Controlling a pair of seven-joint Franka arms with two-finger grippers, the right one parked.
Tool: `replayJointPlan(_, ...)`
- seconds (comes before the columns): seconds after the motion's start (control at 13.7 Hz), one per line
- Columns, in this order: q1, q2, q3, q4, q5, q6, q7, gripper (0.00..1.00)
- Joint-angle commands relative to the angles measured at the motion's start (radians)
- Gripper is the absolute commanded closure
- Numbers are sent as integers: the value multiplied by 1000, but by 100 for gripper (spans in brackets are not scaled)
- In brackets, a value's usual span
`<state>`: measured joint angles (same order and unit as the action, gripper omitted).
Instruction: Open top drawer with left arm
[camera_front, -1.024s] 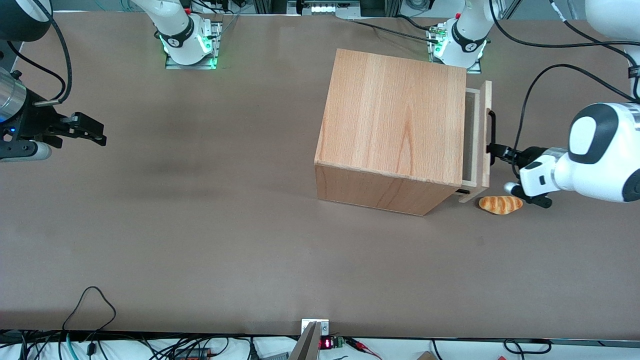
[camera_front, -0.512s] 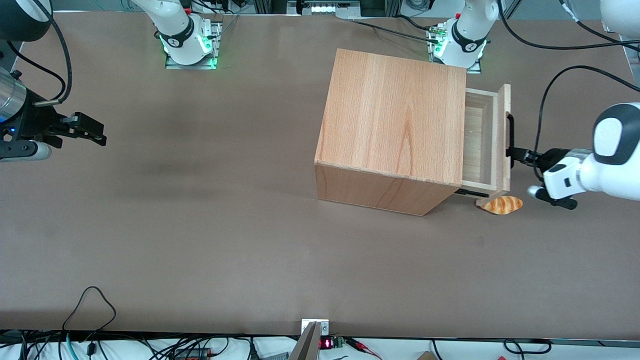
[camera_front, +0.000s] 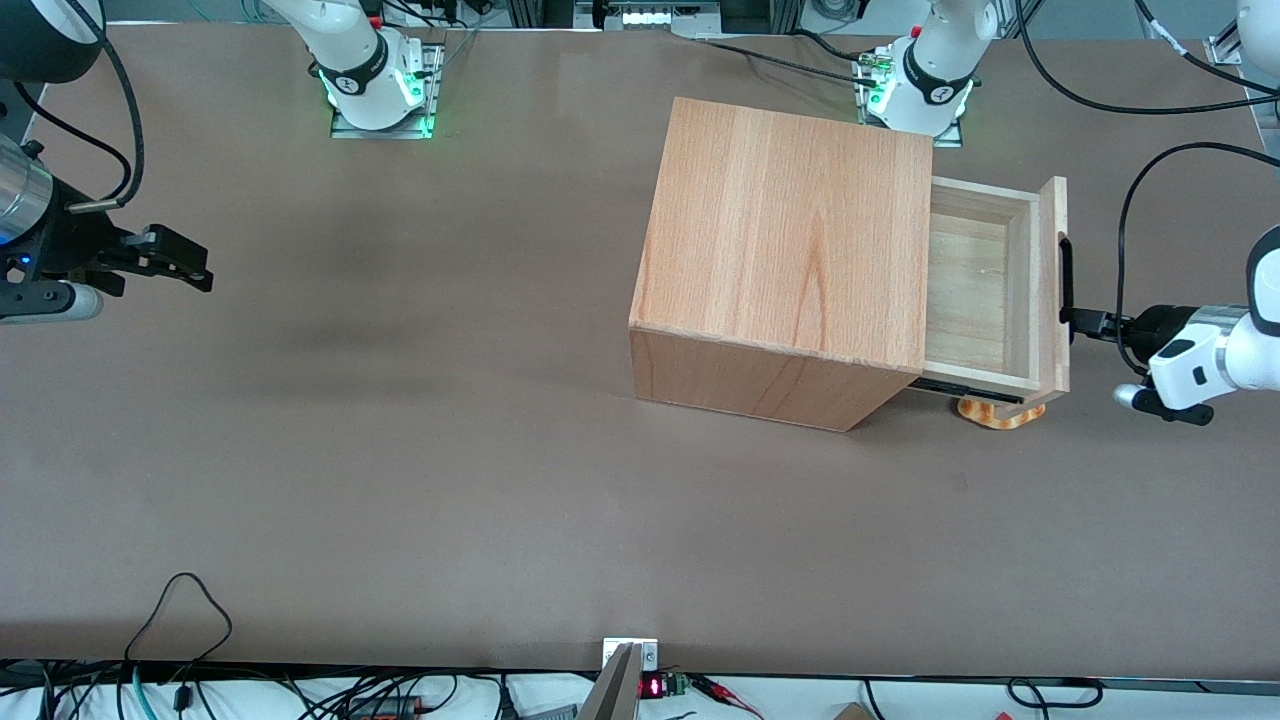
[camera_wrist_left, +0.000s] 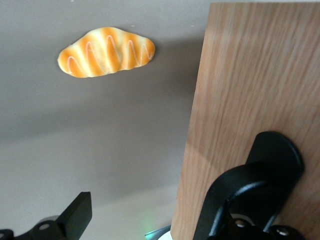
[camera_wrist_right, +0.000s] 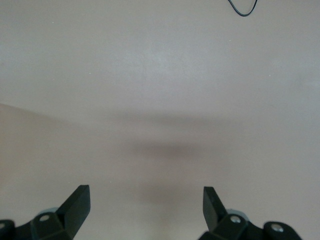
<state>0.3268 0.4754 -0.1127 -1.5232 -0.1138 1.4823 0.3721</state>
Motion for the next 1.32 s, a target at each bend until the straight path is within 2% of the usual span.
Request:
replayJointPlan(0.0,49,61,-4,49,42,39,-5,0)
replayJointPlan(0.44,83,63,5,81,43,41,5,0)
replayJointPlan(1.24,92,69,4,95,45,39,185,0)
